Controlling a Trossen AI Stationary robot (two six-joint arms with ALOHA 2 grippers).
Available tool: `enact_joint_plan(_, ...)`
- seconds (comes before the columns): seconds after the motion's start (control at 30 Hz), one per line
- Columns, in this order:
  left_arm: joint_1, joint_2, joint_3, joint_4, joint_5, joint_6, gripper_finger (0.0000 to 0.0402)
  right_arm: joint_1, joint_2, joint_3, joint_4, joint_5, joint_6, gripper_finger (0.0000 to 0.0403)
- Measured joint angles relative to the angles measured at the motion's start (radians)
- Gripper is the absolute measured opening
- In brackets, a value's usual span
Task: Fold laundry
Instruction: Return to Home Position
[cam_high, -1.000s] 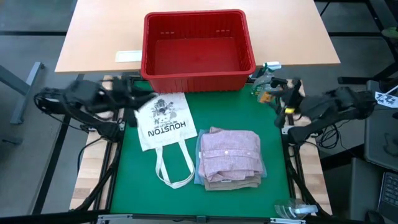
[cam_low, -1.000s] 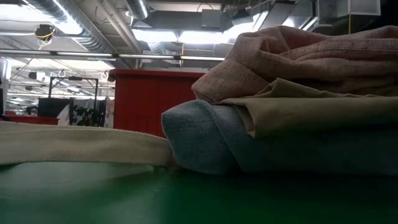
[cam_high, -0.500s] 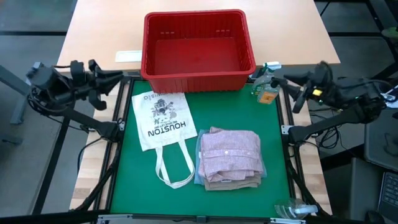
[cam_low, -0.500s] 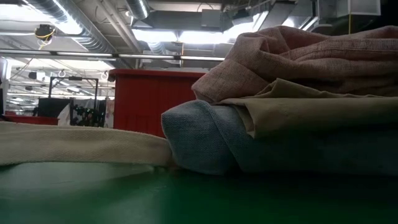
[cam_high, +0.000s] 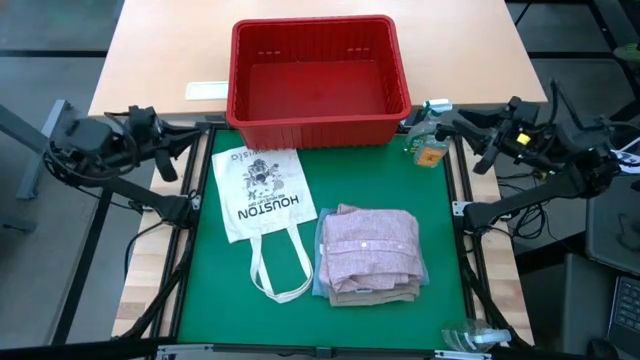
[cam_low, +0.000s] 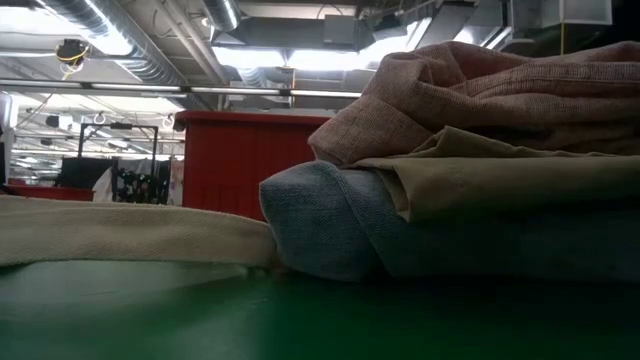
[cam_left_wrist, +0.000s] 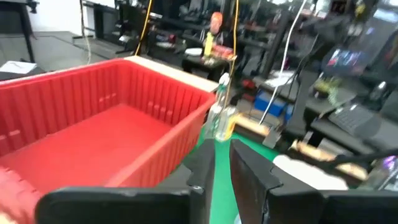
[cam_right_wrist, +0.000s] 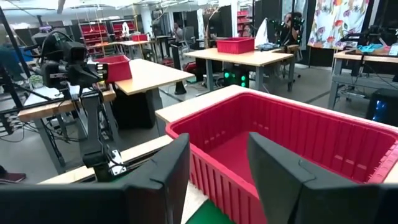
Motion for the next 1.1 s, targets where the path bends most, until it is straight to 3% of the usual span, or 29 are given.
enact_joint_plan(0.17,0.0,-0.012,0.0,-0.118,-0.019,0.011,0.0019,0.0,0.001,0.0,-0.006,-0.012,0.0,0.0142)
enact_joint_plan(0.33,0.0,-0.057,-0.006,-0.312,0.005,-0.018,0.0003,0.0,-0.018,0.0,-0.151,-0.125,0.007,0.0061)
enact_joint_plan(0.43,0.0,-0.112,-0.025,-0.329,0.02,-0.059,0.0005,0.001,-0.021,0.0,-0.208,-0.134,0.029,0.0011)
enact_joint_plan(0.63,0.0,-0.229,-0.069,-0.318,0.083,-0.057,0.0002,0.001,-0.033,0.0,-0.198,-0.179,0.08,0.0033)
enact_joint_plan(0.77,0.0,-0.287,-0.091,-0.299,0.12,-0.056,0.0002,0.001,-0.035,-0.002,-0.186,-0.222,0.16,0.0025)
enact_joint_plan(0.93,0.0,-0.313,-0.096,-0.299,0.153,-0.053,0.0001,0.001,-0.022,-0.091,-0.037,-0.17,0.184,0.0004)
enact_joint_plan(1.1,0.0,-0.319,-0.096,-0.299,0.175,-0.053,0.0001,0.001,-0.011,-0.216,0.155,-0.101,0.154,0.0012)
